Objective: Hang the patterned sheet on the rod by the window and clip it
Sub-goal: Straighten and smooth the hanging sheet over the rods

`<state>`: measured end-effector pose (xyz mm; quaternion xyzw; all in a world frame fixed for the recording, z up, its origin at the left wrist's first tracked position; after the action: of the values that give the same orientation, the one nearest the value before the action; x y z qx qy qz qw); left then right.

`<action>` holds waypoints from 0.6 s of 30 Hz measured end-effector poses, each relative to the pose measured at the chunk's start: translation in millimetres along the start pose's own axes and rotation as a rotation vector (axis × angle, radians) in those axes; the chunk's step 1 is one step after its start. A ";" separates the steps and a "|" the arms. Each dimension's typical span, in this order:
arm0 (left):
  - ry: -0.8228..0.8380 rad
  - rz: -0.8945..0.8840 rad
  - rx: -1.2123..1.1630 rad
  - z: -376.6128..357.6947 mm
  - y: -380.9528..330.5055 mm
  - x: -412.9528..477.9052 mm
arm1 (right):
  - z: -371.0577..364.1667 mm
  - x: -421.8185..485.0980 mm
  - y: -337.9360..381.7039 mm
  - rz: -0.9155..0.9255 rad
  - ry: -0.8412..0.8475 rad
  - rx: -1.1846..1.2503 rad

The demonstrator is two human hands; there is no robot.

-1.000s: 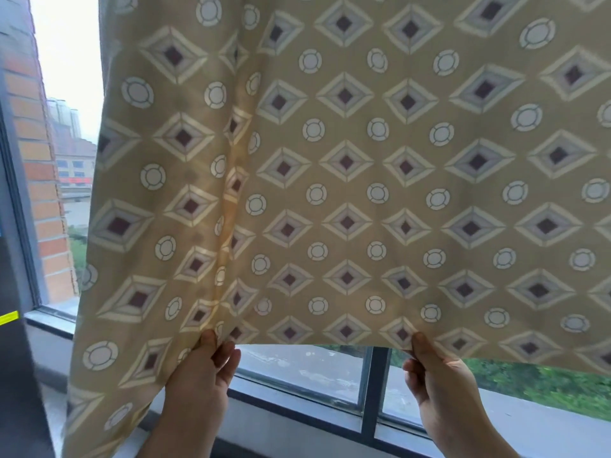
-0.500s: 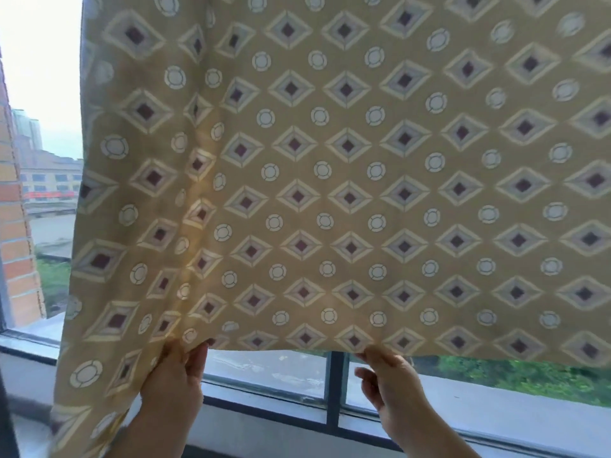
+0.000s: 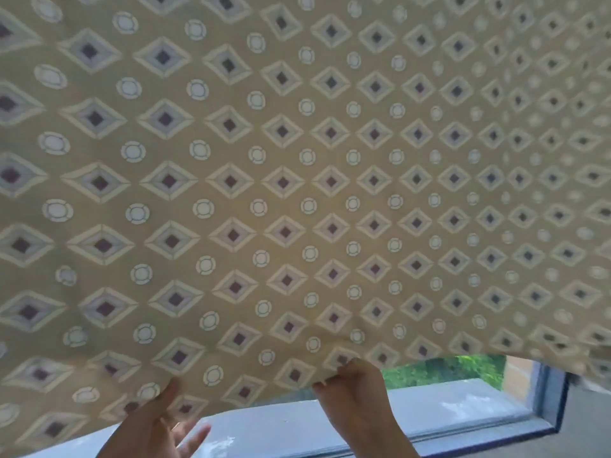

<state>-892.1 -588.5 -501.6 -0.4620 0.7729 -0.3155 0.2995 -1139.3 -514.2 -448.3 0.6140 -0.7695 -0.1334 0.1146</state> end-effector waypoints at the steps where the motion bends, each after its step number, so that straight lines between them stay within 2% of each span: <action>1: 0.085 -0.007 -0.055 -17.6 -0.3 5.2 | -9.1 -3.2 15.4 0.007 0.063 0.083; 2: 0.185 -0.015 -0.188 -33.8 -6.3 10.9 | -16.8 -4.0 29.4 0.028 0.100 0.121; 3: 0.211 -0.097 -0.239 -39.0 -12.3 17.6 | -26.2 -3.6 40.3 0.049 0.149 0.146; 4: 0.115 -0.205 -0.248 -36.1 -16.5 16.8 | -28.0 2.0 56.0 0.111 0.162 0.163; 5: 0.093 -0.358 -0.183 -35.9 -35.4 16.0 | -36.4 3.7 64.5 0.130 0.186 0.183; 7: 0.332 -0.504 -0.267 -67.0 -66.9 0.4 | -48.9 7.3 69.0 0.122 0.198 0.202; 9: 0.265 -0.451 -0.190 -95.5 -69.6 -0.1 | -50.9 15.4 63.7 0.100 0.169 0.235; 10: 0.420 -0.350 -0.282 -115.8 -73.6 1.4 | -49.5 20.9 60.3 0.101 0.155 0.236; 11: 0.505 -0.297 -0.304 -130.2 -68.5 -4.5 | -47.1 26.8 56.6 0.105 0.159 0.244; 15: 0.227 -0.339 -0.214 -119.3 -56.4 16.5 | -20.6 48.3 36.5 0.073 0.084 0.255; 18: 0.194 -0.240 -0.185 -117.4 -34.5 27.7 | -5.3 55.8 35.1 0.069 0.038 0.276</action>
<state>-973.5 -601.7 -407.0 -0.5440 0.7631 -0.3197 0.1397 -1181.9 -561.6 -430.5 0.5997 -0.7987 -0.0106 0.0479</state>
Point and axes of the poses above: each hand's wrist, its own x-axis towards the middle knuckle, its own z-axis out of the back of the hand, y = z × x, the point moved 9 cm from there along x, towards the middle knuckle, and after that the axes turned 12 degrees about x, right-handed, at the moved point
